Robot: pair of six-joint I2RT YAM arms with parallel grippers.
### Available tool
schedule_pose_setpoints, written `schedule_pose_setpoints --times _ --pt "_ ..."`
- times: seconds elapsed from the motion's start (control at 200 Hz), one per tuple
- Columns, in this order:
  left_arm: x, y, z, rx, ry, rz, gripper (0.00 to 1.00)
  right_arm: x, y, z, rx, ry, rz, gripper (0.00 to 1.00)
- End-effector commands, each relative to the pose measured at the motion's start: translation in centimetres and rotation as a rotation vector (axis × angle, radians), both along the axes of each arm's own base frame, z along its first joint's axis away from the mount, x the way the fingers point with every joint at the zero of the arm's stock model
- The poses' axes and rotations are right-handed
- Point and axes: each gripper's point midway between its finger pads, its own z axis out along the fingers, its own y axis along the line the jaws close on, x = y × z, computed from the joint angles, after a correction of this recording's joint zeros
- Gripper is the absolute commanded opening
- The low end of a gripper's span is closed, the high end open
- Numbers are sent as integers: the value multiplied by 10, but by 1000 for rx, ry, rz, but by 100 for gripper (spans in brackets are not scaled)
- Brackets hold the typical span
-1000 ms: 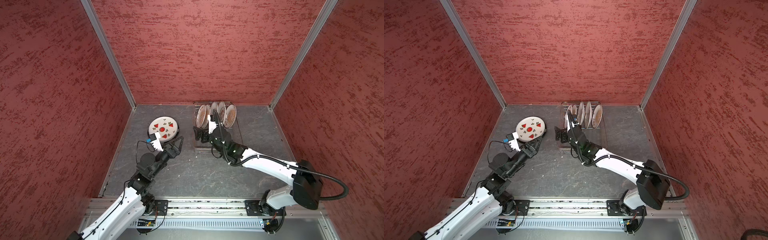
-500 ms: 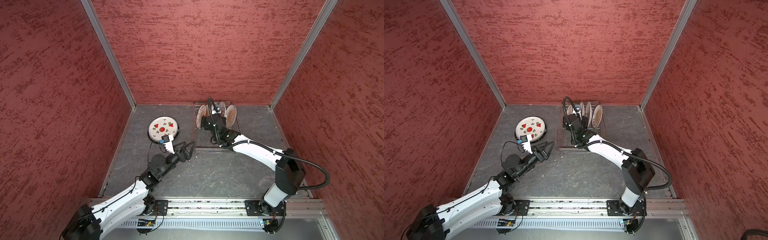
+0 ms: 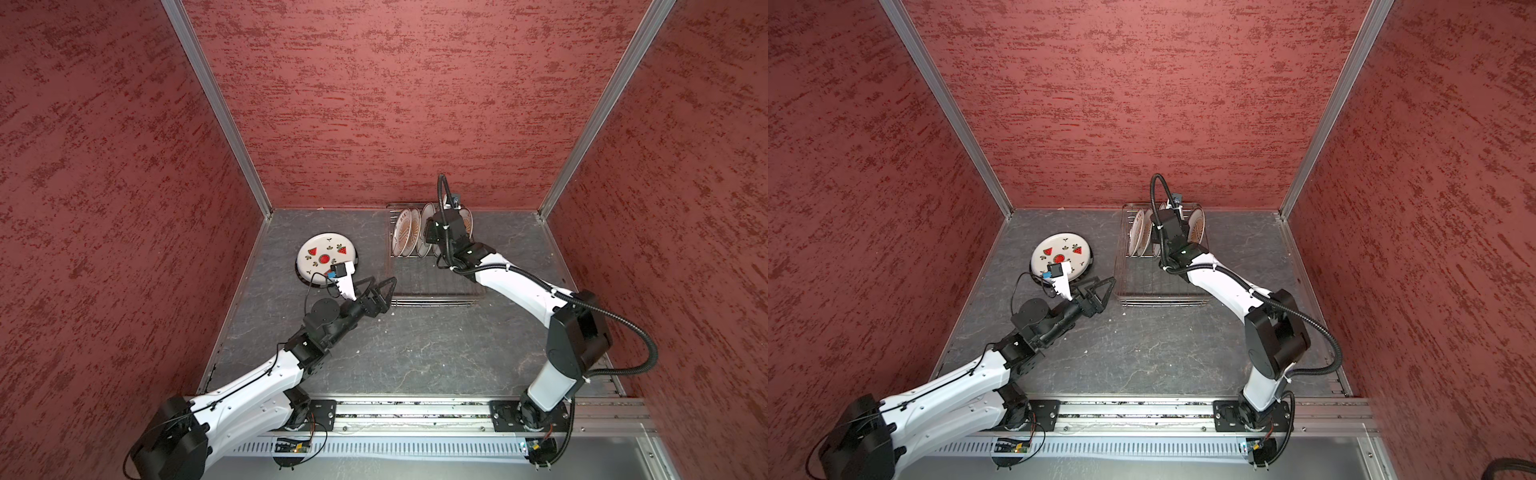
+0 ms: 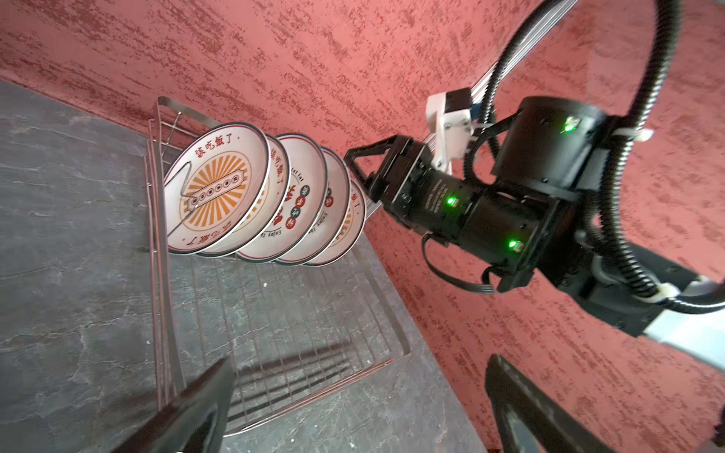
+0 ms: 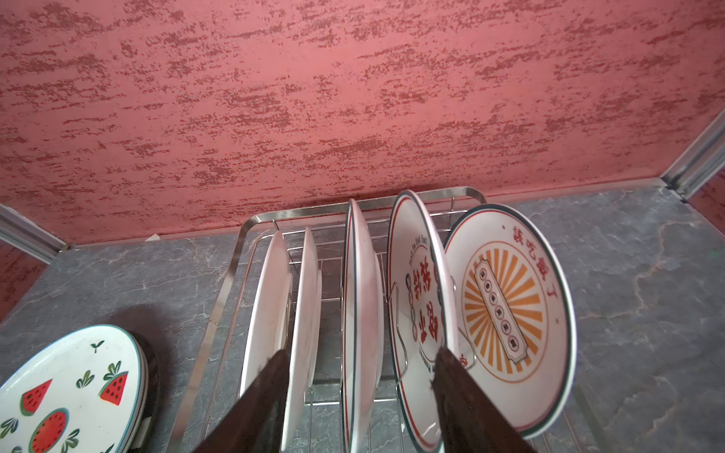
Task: Unload the plates from the dish rack
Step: Pick up the plate from the dish rack.
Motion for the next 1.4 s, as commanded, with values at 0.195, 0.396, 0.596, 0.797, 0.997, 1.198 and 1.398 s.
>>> schedule_pose_setpoints --times 0.195,0.396,0.596,0.797,0.997,1.198,1.398 --pt "27 -9 -8 9 43 -13 99 25 3 -17 -102 59 -48 47" --pt "30 -15 -14 11 69 -18 99 34 -11 -28 -144 84 -167 40" --pt "30 -14 -15 10 70 -12 99 42 -4 -38 -134 111 -132 30" --pt "28 -15 -13 5 70 -20 99 53 -2 -50 -168 138 -151 27" --pt "28 -17 -12 9 71 -20 100 59 -8 -54 -206 140 -212 22" --pt "31 -20 -12 11 73 -21 99 62 -17 -57 -257 136 -264 19" --pt "34 -23 -14 10 85 -23 100 67 -16 -57 -275 137 -266 16"
